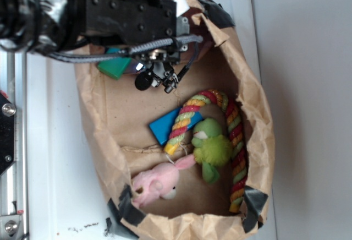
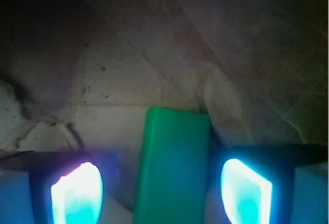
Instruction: Grab the green block.
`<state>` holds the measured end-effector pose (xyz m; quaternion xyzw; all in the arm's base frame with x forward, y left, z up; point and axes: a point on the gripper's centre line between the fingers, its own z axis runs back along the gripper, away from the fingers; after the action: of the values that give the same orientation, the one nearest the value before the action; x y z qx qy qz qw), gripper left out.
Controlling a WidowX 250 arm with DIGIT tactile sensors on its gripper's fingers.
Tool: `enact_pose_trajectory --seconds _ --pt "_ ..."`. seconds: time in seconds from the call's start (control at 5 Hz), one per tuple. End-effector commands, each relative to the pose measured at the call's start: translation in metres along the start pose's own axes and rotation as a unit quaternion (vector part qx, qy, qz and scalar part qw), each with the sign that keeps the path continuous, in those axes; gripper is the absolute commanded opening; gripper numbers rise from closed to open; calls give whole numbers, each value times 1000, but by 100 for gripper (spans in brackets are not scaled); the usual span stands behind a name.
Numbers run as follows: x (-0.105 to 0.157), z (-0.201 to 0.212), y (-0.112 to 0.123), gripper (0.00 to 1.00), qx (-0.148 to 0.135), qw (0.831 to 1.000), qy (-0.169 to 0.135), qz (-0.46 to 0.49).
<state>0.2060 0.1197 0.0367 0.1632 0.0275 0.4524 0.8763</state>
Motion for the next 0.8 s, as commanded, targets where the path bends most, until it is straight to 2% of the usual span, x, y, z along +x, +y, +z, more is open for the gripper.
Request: enact_pose_trajectory --seconds 0.0,0.2,0.6 --pt "9 -1 10 100 -16 1000 -9 12" --pt "21 4 11 100 -71 997 13 -12" --pt "22 1 10 100 -87 996 12 -23"
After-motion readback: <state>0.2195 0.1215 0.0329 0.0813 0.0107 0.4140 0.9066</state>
